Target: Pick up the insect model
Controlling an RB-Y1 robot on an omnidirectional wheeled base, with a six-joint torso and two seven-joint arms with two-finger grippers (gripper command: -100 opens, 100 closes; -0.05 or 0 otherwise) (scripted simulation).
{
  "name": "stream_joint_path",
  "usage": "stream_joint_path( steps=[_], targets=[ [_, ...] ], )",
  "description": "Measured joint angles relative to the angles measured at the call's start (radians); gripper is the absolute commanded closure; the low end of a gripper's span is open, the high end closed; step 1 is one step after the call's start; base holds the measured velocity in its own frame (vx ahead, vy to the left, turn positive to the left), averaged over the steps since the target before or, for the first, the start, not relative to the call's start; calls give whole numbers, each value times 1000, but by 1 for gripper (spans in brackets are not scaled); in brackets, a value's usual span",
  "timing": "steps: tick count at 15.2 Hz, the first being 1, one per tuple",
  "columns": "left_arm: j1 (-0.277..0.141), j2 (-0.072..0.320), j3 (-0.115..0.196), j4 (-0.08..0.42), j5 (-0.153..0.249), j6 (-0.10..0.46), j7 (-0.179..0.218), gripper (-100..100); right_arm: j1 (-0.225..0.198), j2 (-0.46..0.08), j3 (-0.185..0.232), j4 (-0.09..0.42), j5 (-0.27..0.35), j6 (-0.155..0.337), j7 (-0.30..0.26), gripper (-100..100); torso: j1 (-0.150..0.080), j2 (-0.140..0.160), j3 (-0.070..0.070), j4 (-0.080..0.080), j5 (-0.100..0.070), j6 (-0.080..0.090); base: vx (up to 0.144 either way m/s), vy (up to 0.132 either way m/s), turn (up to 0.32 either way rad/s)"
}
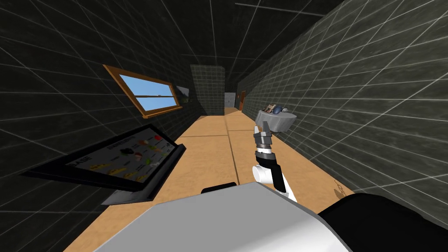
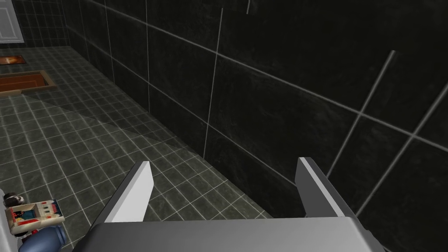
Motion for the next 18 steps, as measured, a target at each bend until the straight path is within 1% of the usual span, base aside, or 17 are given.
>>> stream_joint_path(
  steps=[1, 2, 4, 5, 6, 7, 8, 9, 11, 12, 14, 15, 16, 18],
  targets=[
    [-13, 1, 3, 40, -4, -13, -8, -100, 0, 0, 0, 0, 0, 0, 0, 0, 0, 1, 0, 0, 0, 0, 96, 40, -220],
    [-8, -4, 1, 64, -13, -22, -13, -100, 0, 0, 0, 0, 0, 0, 0, 0, 0, -1, 0, 0, 0, 1, 111, 57, -143],
    [-14, -7, -1, 127, -28, -36, -20, -100, 0, 0, 0, 0, 0, 0, 0, 0, 2, -2, -1, 0, 0, 0, 107, 69, -135],
    [-28, -9, 3, 190, -34, -52, -31, -100, 0, 0, 0, 0, 0, 0, 0, 0, 3, -3, -1, 0, 1, 0, 133, 79, -153],
    [-23, -15, -2, 210, -44, -57, -34, -100, 0, 0, 0, 0, 0, 0, 0, 0, 3, -4, -2, -1, 1, 0, 138, 89, -172],
    [-6, -24, -11, 209, -58, -49, -26, -100, 0, 0, 0, 0, 0, 0, 0, 0, 4, -5, -3, -1, 1, 0, 129, 101, -150],
    [11, -33, -22, 193, -72, -32, -13, -100, 0, 0, 0, 0, 0, 0, 0, 0, 4, -5, -3, -1, 1, 1, 99, 88, -60],
    [16, -35, -27, 193, -78, -23, -4, -100, 0, 0, 0, 0, 0, 0, 0, 0, 4, -4, -2, -1, 1, 0, 51, 52, 6],
    [-4, -32, -23, 242, -79, -37, -13, -100, 0, 0, 0, 0, 0, 0, 0, 0, 0, 0, 0, 0, 0, 0, 13, 16, -24],
    [-6, -32, -22, 247, -79, -40, -16, -100, 0, 0, 0, 0, 0, 0, 0, 0, -1, 2, 1, 0, 0, 0, -26, 12, -24],
    [-46, -37, -27, 282, -67, -31, -28, -100, 0, 0, 0, 0, 0, 0, 0, 0, -1, 6, 4, 2, 0, 0, -65, 19, -32],
    [-49, -42, -34, 270, -64, -17, -28, -100, 0, 0, 0, 0, 0, 0, 0, 0, -2, 8, 5, 2, 0, 0, -35, 8, -11],
    [-48, -43, -36, 263, -63, -10, -26, 100, 0, 0, 0, 0, 0, 0, 0, 0, -2, 7, 4, 2, 0, 0, -12, 4, -1],
    [-48, -43, -36, 264, -63, -9, -26, 100, 0, 0, 0, 0, 0, 0, 0, 0, -3, 6, 4, 2, -1, 0, -3, 1, 0]
  ],
)
